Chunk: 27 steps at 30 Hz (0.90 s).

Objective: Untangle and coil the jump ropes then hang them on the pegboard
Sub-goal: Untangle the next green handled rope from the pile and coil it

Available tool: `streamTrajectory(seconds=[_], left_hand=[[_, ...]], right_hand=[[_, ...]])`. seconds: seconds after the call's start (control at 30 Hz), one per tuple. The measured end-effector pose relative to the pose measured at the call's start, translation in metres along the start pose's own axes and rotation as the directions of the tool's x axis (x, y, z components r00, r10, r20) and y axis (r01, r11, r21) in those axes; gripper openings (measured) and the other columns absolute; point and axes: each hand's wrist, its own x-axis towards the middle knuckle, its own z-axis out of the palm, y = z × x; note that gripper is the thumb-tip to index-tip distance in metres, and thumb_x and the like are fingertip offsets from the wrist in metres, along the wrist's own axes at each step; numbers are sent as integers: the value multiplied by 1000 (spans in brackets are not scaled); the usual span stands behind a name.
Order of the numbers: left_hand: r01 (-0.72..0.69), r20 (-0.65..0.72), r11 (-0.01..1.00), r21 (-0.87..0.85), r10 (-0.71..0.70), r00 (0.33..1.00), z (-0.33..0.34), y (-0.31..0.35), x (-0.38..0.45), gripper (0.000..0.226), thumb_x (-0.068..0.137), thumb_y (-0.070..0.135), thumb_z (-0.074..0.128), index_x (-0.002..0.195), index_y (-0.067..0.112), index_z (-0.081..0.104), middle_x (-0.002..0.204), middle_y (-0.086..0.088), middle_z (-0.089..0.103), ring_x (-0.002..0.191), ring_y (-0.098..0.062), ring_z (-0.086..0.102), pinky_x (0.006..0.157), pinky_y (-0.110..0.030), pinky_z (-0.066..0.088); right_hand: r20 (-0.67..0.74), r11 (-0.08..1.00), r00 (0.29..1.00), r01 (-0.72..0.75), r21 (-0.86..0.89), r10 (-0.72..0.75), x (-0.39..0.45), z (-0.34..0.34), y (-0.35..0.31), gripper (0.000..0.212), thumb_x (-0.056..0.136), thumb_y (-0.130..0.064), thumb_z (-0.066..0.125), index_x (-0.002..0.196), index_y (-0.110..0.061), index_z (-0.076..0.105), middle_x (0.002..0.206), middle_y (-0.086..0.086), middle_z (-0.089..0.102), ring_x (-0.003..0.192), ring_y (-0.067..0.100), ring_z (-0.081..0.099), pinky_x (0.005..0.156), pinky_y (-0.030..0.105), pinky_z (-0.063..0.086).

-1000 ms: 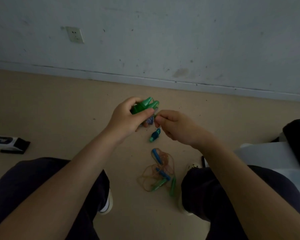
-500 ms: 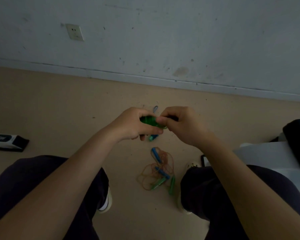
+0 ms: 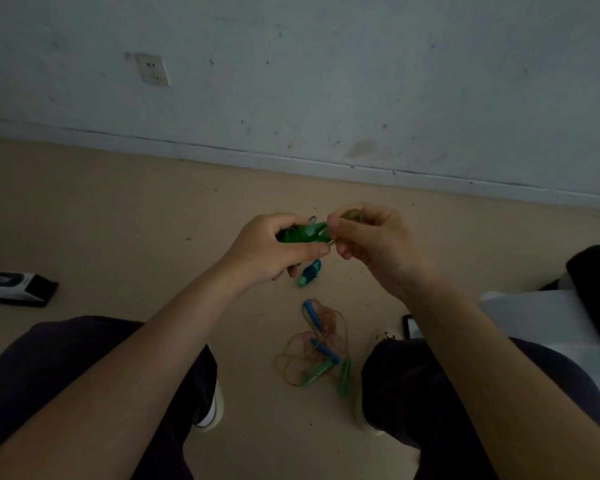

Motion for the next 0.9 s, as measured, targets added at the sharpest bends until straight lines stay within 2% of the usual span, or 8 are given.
streamTrajectory(seconds=[0.07,0.17,0.3,0.5,0.63,0.73,0.83,0.9], left_hand=[[5,-2,1000,-17,-5,1000,0,0,1,24,80,39,83,100,33,72,67,5,72,53,-9,63,41,-22,42],[3,-16,997,-76,-4,1000,0,1,1,22,83,36,80,101,28,71,65,9,71,52,-6,63,42,-22,43],[31,-63,994,-105,-38,997,3,3,1,21,83,34,81,97,22,71,66,6,72,53,-10,64,42,-25,42],[23,-101,999,-33,-26,995,8,-1,0,14,80,40,82,83,32,72,58,5,69,43,-7,56,38,-22,39],[20,-94,999,-35,-24,995,10,-1,1,13,77,43,85,75,37,73,60,2,70,46,-12,57,39,-24,40],[20,-86,1000,-11,-21,996,11,0,1,18,78,40,85,79,29,71,57,5,68,42,-6,56,38,-21,39],[28,-80,1000,9,-28,996,11,1,0,18,79,39,84,82,27,70,56,6,67,41,-5,55,38,-20,39],[30,-80,1000,2,-30,996,10,1,1,18,79,39,83,84,28,71,56,6,67,41,-5,54,39,-20,39]], right_hand=[[42,985,996,-80,154,75,1,-1,1,17,88,-2,64,78,-12,74,61,3,60,51,10,54,51,19,45],[114,935,987,-141,325,109,1,-2,2,11,83,-8,67,83,-13,77,62,2,60,56,8,57,57,18,49],[124,913,988,-131,387,90,3,-3,3,12,80,-8,66,90,-6,74,69,4,67,63,10,65,63,20,55],[27,986,1000,0,167,-5,2,4,5,26,73,-16,74,93,-2,65,66,-1,66,58,9,61,57,19,50],[-114,991,991,60,-116,-74,2,8,7,30,73,-15,84,91,-8,61,62,-9,59,53,3,55,50,15,43],[-213,953,969,56,-297,-124,3,9,10,29,76,-17,84,89,-7,60,68,-3,56,57,5,50,51,18,44],[-215,913,962,73,-401,-171,4,7,10,17,83,-14,77,92,-9,63,72,1,59,60,7,53,54,18,45],[-195,896,962,89,-434,-190,3,5,9,14,88,-14,72,101,-10,68,80,7,66,65,8,58,57,16,46]])
